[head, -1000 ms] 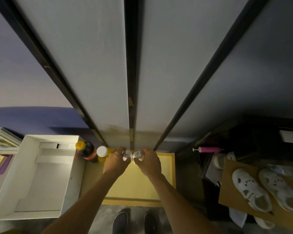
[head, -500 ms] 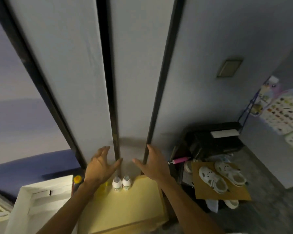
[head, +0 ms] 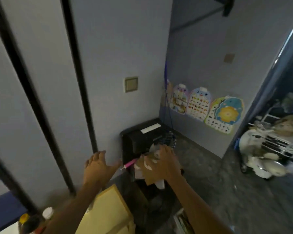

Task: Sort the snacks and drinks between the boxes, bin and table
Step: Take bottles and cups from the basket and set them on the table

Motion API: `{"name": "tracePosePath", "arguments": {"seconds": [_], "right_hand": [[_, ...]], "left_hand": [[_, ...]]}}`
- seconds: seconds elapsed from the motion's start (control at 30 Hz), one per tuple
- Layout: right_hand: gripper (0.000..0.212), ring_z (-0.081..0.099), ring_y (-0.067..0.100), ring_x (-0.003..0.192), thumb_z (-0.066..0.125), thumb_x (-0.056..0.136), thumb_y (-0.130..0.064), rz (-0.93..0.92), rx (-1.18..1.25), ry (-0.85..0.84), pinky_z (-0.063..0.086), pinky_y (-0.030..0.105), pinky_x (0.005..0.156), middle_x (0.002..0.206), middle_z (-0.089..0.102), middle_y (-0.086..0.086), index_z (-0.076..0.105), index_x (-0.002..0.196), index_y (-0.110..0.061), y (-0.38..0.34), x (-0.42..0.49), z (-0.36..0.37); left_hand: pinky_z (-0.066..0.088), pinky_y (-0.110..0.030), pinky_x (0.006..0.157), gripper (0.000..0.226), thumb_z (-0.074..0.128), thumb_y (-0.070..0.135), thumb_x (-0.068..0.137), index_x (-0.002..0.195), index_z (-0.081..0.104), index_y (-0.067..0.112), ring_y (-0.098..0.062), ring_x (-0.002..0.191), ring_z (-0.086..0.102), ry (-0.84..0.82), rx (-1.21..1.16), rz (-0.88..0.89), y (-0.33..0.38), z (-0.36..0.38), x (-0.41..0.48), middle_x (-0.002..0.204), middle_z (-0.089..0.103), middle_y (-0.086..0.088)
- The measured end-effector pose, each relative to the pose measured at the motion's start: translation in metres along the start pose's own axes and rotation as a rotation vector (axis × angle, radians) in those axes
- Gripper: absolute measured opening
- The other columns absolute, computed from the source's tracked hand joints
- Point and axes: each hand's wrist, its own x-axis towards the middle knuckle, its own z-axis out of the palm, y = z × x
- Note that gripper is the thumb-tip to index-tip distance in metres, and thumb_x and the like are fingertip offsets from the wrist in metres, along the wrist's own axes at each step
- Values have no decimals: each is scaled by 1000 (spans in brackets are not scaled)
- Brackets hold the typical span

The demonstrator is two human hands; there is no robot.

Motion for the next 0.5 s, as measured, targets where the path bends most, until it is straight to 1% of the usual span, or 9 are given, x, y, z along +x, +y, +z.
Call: {"name": "tracePosePath", "arguments": {"seconds": [0.07, 0.17, 0.27, 0.3, 0.4, 0.47, 0.5], "right_hand": [[95, 46, 28, 144, 61, 82, -82, 41, -24, 20, 44, 46, 116, 157, 45, 3, 41, 155, -24, 46, -29, -35], [93, 47, 29, 144, 56, 91, -79, 175, -63, 65, 47, 44, 114, 160, 43, 8, 41, 157, -16, 107, -83, -76], [95, 52, 26, 140, 55, 90, -82, 276, -35, 143, 49, 41, 111, 159, 44, 3, 42, 158, -18, 155, -138, -108], [94, 52, 26, 139, 55, 90, -82, 312, -39, 147, 49, 40, 111, 159, 45, 3, 42, 158, -18, 171, -153, -114], [99, 53, 28, 139, 53, 86, -87, 436, -55, 170, 50, 40, 109, 160, 46, 5, 43, 157, -19, 210, -191, -127], [99, 53, 28, 140, 52, 85, -88, 501, -37, 176, 51, 41, 107, 161, 44, 3, 41, 158, -22, 230, -212, -128], [100, 51, 28, 142, 52, 86, -87, 521, -33, 168, 50, 41, 109, 163, 43, 3, 39, 160, -22, 240, -219, -127]], "left_hand": [[38, -54, 119, 106, 41, 98, 79, 157, 40, 26, -32, 145, 46, -38, -8, 78, 48, 17, -21, 161, 45, -5], [44, -51, 113, 101, 42, 96, 78, 150, 47, 26, -30, 135, 54, -106, 16, 201, 109, 51, -55, 152, 53, -4], [43, -53, 114, 102, 51, 92, 76, 152, 47, 24, -36, 140, 49, -232, -19, 282, 161, 87, -94, 155, 49, -10], [43, -53, 114, 103, 50, 93, 77, 152, 48, 22, -36, 140, 49, -250, -18, 319, 178, 97, -107, 155, 49, -11], [42, -49, 116, 112, 37, 101, 76, 152, 49, 19, -31, 143, 49, -297, 27, 432, 216, 127, -136, 156, 51, -8], [40, -48, 119, 116, 33, 103, 75, 154, 49, 19, -28, 146, 47, -353, 42, 505, 234, 148, -149, 159, 49, -6], [39, -47, 119, 116, 33, 103, 76, 154, 50, 19, -27, 147, 46, -377, 43, 534, 242, 157, -153, 160, 49, -6]]}}
